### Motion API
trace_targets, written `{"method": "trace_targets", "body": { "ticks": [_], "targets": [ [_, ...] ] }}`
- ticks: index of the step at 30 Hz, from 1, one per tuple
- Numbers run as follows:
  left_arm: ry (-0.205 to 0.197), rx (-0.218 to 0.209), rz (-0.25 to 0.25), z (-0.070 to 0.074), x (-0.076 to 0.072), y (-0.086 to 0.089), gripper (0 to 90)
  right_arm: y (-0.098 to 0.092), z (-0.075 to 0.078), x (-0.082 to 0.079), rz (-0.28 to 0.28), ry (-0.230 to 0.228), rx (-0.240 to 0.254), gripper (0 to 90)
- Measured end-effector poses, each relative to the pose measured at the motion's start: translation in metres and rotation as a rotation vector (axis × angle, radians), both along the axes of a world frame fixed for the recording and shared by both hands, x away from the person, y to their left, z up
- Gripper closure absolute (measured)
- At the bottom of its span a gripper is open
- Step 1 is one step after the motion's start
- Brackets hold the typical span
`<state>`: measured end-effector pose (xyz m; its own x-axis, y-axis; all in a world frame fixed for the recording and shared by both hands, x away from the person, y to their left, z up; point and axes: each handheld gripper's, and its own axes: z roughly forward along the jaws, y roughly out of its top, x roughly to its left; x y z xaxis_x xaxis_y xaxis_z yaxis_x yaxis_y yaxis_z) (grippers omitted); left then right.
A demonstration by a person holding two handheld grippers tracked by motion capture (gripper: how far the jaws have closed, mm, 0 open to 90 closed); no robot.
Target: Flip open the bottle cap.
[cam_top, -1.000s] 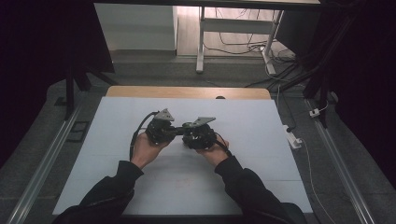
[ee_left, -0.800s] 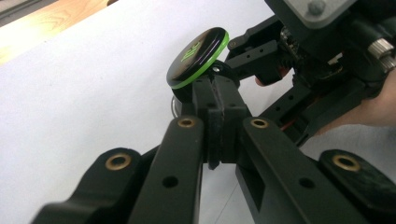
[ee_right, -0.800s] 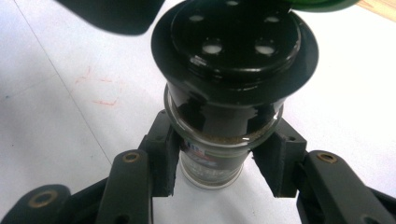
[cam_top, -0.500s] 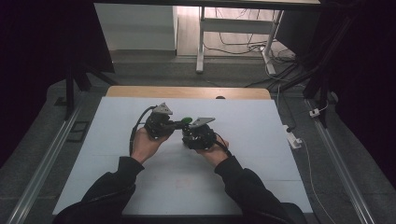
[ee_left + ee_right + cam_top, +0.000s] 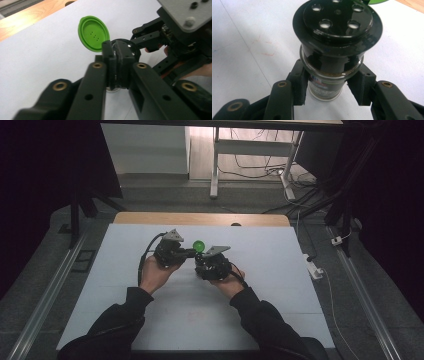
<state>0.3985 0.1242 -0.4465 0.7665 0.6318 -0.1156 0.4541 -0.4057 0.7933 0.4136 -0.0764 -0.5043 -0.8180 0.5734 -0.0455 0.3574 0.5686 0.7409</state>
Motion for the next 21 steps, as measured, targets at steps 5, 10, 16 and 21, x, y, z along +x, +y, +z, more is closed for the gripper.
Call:
{"method": "trace_targets", "body": {
  "ticks": [5, 10, 16, 21],
  "targets": [
    [-0.004, -0.002, -0.003, 0.002, -0.007, 0.004, 75.0, 0.000, 0.000, 0.000, 0.002, 0.001, -0.001, 52.9],
    [0.005, -0.003, -0.004, 0.003, -0.016, 0.011, 63.0, 0.000, 0.000, 0.000, -0.001, 0.007, 0.004, 52.8],
    [0.006, -0.007, -0.005, 0.009, -0.031, 0.023, 52.7, 0.000, 0.000, 0.000, 0.000, 0.005, 0.002, 52.8],
    [0.026, -0.024, -0.008, 0.008, -0.042, 0.030, 42.0, 0.000, 0.000, 0.000, 0.002, -0.001, 0.001, 52.6]
  ]
}}
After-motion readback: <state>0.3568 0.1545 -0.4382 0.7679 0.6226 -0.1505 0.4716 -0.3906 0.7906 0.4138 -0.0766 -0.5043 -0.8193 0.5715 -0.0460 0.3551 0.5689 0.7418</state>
